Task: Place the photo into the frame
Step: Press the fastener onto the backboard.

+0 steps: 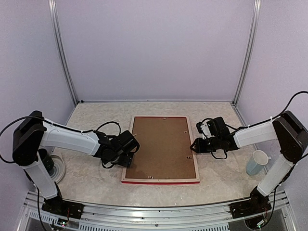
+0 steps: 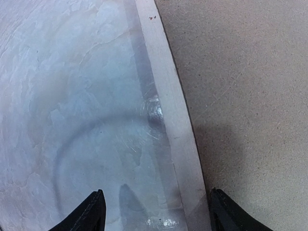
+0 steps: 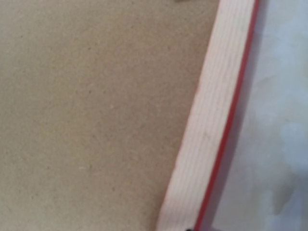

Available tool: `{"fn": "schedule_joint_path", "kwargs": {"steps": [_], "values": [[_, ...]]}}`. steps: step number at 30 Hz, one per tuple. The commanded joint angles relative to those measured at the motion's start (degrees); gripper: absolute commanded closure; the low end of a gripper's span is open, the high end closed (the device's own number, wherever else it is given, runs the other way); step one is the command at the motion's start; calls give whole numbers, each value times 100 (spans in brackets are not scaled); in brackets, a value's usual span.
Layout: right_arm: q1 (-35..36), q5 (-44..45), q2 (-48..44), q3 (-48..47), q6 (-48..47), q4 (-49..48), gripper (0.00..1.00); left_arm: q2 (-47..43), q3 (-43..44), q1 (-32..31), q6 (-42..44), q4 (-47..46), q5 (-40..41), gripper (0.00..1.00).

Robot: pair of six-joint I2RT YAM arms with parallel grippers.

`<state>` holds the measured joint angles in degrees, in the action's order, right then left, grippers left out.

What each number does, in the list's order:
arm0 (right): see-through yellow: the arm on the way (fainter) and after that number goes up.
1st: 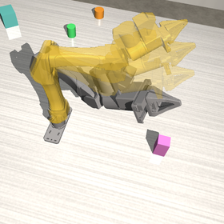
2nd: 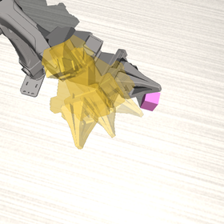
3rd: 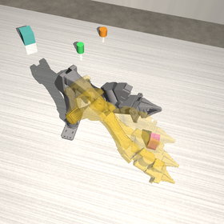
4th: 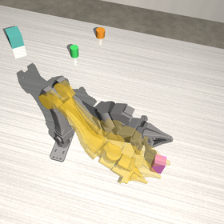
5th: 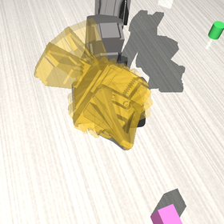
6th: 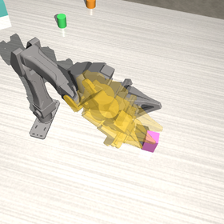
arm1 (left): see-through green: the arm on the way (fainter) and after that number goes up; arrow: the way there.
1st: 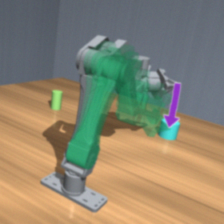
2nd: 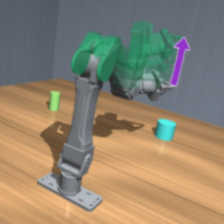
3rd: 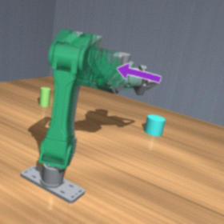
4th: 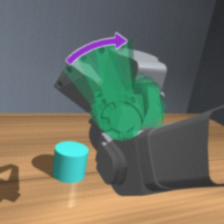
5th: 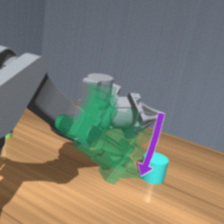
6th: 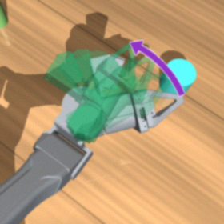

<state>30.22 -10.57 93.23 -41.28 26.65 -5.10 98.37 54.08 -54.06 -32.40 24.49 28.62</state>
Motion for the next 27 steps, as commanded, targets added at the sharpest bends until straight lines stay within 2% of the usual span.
{"fn": "schedule_joint_path", "kwargs": {"steps": [1,18,27], "values": [[98,-130,134,85,33,-104,73,-19,217,-24,198,376,-57,27],[98,-195,152,85,31,-117,73,399,466,-32,248,543,142,28],[97,-220,180,76,17,-111,73,437,707,-164,381,1001,200,28]]}}
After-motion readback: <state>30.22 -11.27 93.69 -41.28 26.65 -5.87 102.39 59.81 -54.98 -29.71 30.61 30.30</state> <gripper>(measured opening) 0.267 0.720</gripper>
